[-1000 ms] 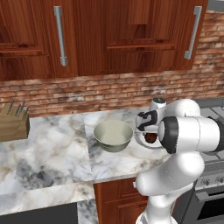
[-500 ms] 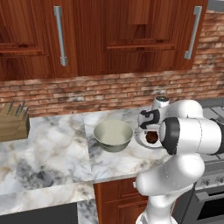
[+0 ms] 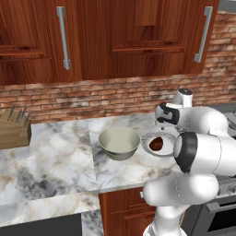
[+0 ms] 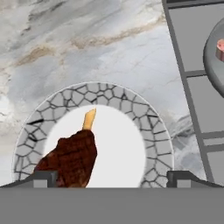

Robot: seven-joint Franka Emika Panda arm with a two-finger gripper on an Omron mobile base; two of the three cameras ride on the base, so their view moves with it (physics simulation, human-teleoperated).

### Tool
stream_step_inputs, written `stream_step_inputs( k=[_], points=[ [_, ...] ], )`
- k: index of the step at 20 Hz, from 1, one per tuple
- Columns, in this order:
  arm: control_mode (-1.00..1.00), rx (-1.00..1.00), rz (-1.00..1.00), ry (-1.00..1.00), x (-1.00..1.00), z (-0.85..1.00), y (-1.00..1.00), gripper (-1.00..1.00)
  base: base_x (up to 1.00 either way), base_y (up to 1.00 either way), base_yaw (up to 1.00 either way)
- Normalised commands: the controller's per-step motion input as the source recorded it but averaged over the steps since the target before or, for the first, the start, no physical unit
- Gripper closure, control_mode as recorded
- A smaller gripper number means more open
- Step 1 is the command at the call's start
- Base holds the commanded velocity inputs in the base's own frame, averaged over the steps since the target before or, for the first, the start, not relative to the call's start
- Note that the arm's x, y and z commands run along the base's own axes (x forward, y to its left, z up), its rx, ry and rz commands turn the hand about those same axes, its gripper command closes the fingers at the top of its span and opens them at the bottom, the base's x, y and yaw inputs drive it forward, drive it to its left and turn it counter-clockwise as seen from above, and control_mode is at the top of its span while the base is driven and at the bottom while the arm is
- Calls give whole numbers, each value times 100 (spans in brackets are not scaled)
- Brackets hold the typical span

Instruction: Place one of the steaks on the plate and the other in the bowl. Then place the bowl in the fridge.

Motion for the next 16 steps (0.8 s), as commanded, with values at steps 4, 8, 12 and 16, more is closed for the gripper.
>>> stream_step_inputs(
  k=[4, 8, 12, 16],
  points=[
    [-100, -9, 17, 2, 0, 0, -59, -100, 0, 0, 0],
    [-100, -16, 7, 4, 25, 0, -96, -100, 0, 0, 0],
    [-100, -3, 15, 5, 32, 0, -100, -100, 0, 0, 0],
    [-100, 4, 20, 0, 4, 0, -27, -100, 0, 0, 0]
  ],
)
